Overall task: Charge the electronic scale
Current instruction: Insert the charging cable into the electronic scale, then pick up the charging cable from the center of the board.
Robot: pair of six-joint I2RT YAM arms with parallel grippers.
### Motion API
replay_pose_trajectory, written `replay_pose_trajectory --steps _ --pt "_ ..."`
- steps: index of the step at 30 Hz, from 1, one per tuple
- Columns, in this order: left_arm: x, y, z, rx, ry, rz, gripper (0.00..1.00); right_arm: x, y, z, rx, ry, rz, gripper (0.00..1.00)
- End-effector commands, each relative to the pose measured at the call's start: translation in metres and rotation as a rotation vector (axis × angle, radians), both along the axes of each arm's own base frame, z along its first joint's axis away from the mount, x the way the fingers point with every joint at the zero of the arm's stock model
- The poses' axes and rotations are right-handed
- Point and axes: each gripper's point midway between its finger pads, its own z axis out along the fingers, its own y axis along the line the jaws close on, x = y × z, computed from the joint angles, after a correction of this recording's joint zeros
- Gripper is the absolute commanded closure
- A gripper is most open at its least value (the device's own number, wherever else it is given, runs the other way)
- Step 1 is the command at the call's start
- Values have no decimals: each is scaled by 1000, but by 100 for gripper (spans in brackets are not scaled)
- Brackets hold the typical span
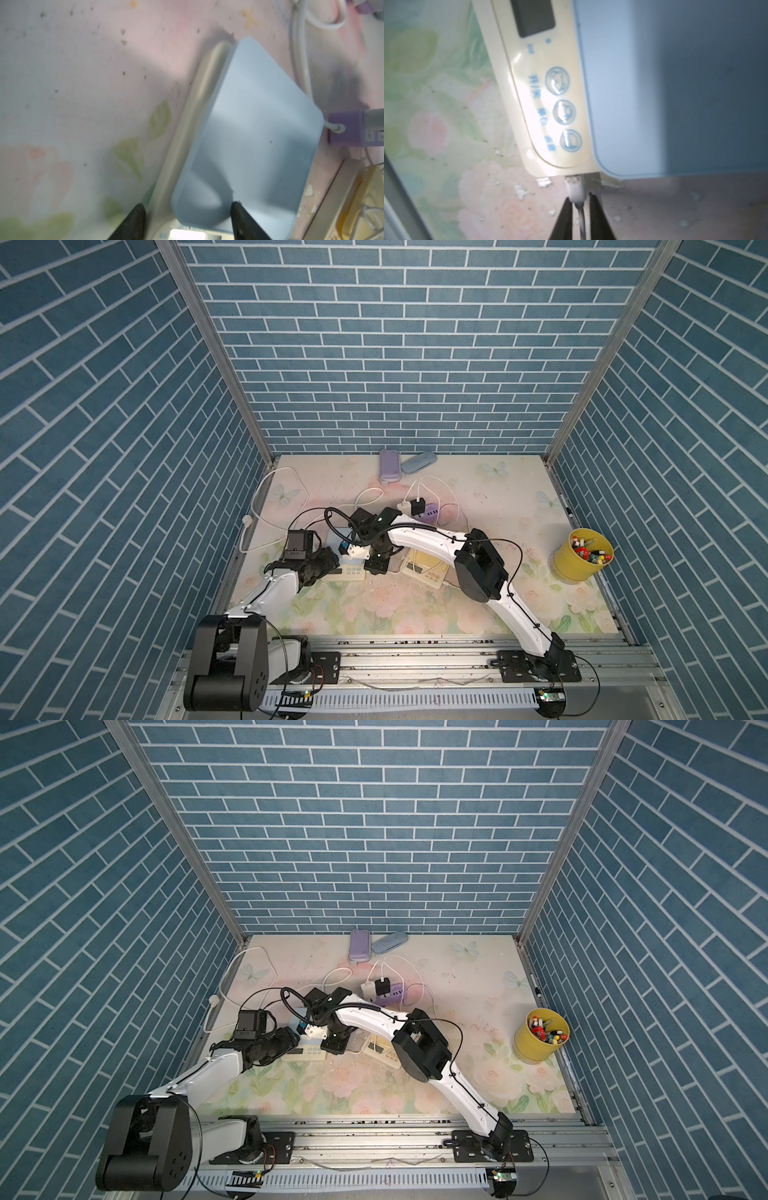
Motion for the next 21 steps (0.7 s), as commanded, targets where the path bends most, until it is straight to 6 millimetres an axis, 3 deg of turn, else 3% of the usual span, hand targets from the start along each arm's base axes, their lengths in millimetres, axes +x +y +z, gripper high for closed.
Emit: replay_pose_trajectory --steps 1,5,10,12,14,17,21 --pt "-26 18 -1 116 131 27 30 19 19 52 196 -112 7 67" --pt "-4 26 23 161 61 36 28 14 -4 78 223 -154 -29 58" --pt "10 20 36 150 36 -2 27 6 -25 108 280 -189 -90 55" --pt "9 16 35 138 38 -25 27 8 -35 121 307 -215 -127 54" --pt "17 10 50 135 -5 -64 28 16 -50 135 341 -242 -210 54" --pt "21 -8 62 171 -42 -171 28 46 -93 144 346 -292 -427 54" --pt "29 -44 84 245 -140 -340 28 74 -163 128 288 -318 -705 53"
